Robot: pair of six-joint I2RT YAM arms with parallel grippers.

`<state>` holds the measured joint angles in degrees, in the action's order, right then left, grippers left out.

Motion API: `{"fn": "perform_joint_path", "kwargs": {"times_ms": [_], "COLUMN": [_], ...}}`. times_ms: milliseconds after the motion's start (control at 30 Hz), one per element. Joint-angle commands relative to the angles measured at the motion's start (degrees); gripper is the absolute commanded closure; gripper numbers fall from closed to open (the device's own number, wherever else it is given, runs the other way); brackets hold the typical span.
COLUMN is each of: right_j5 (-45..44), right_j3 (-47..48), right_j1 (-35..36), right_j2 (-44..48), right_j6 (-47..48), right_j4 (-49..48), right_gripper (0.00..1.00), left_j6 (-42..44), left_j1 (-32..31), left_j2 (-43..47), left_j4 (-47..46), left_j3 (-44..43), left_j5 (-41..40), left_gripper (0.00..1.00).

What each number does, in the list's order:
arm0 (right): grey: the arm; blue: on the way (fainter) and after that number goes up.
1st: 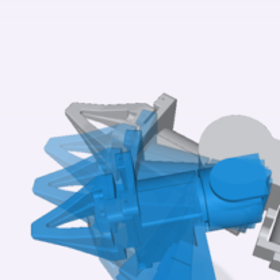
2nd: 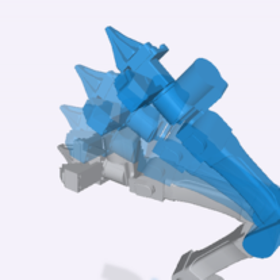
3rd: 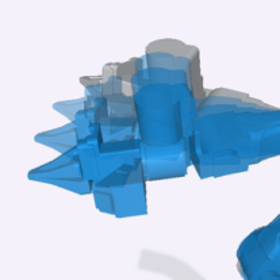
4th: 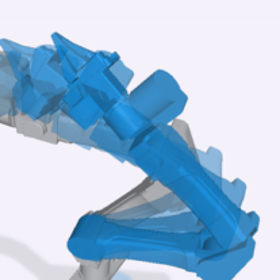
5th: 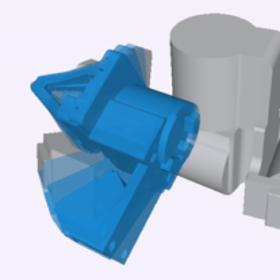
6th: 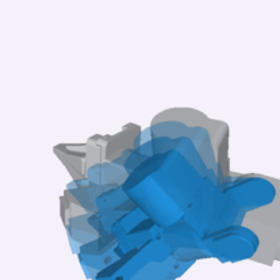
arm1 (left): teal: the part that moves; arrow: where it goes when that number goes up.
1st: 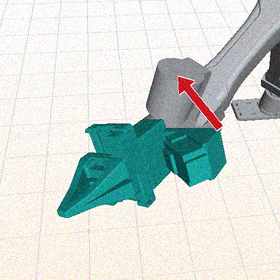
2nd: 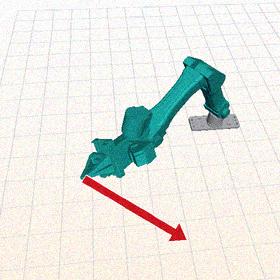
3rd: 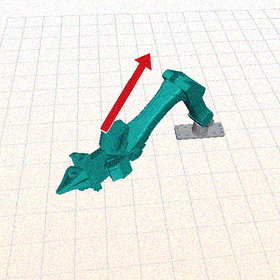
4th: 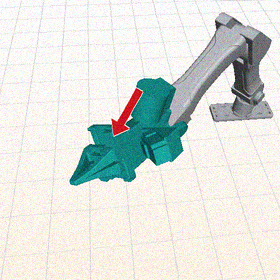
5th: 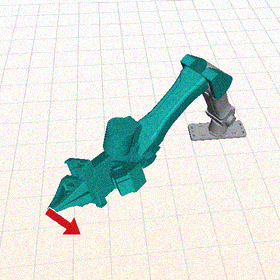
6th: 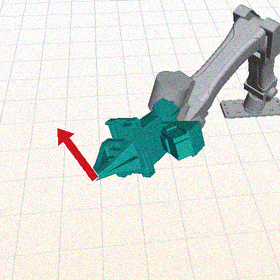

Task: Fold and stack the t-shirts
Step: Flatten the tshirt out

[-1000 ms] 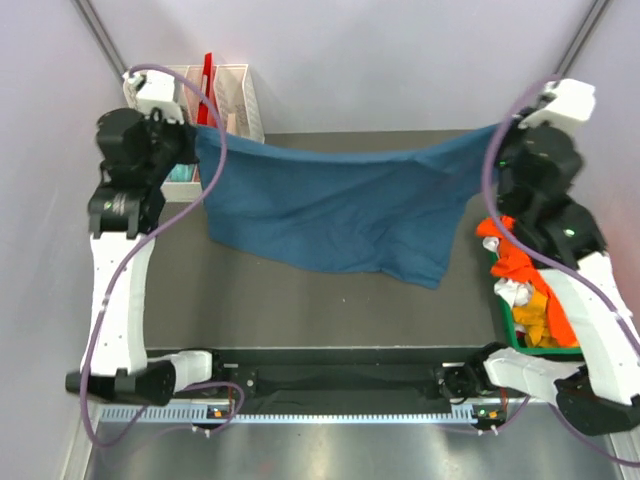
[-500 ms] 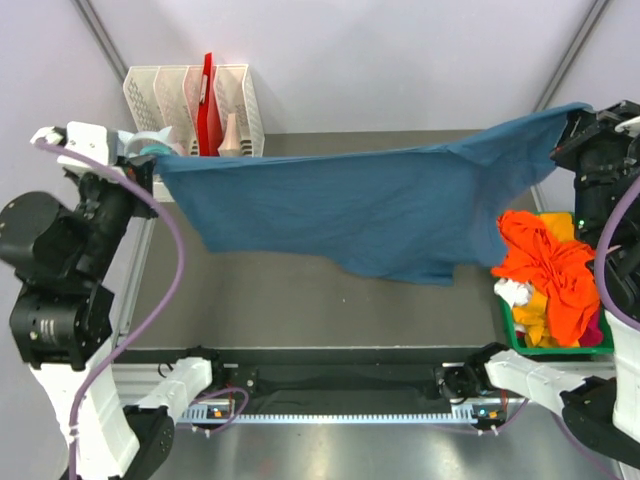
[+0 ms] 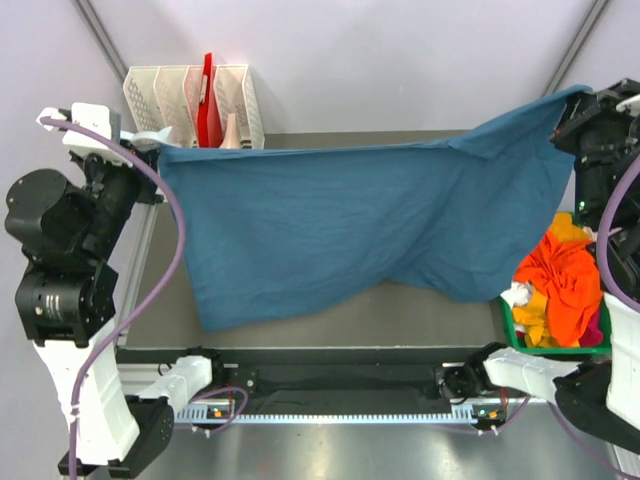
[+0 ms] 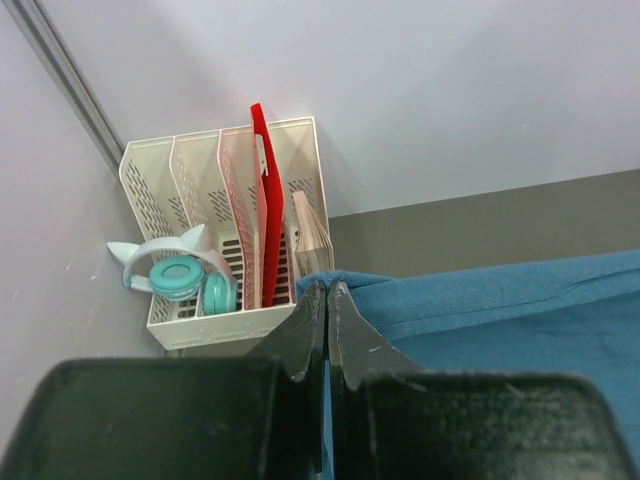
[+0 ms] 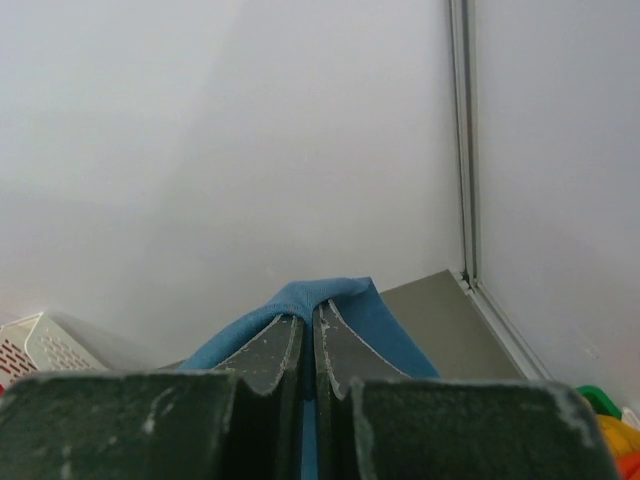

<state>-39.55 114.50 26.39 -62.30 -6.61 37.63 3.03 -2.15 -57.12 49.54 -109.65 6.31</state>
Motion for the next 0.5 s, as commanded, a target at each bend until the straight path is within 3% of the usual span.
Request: {"fn": "perform_joint_path", "kwargs": {"times_ms": [0,233,367,467], "right_j5": [0.44,5.18,4.83,3.52], "right_j3": [7.48,14.95,13.48,9.97], "right_j1": [-0.55,-0.55,-0.55,-0.55], "right_j2": [-0.89,0.52,1.74,2.01], "right_j6": [0.81,0.99,0.99,0.64], "right_j4": [-2.65,-1.33,-0.27,0.17], "right_gripper": [1.00,1.00,1.00,1.00], "left_j6": [0.31,-1.88,-1.80,-1.18], "left_j1": [0.31,0.31,0.31,0.31], "left_j2": [1.05,3.51,4.74,4.92], "left_j4": [-5.77,-3.23,-1.82,-2.51], "left_j3": [-2.32,-8.30,-10.50,-6.74], "left_j5": [-1.12,-0.86,-0.77,-1.47], "left_gripper": [1.00,1.00,1.00,1.00]}}
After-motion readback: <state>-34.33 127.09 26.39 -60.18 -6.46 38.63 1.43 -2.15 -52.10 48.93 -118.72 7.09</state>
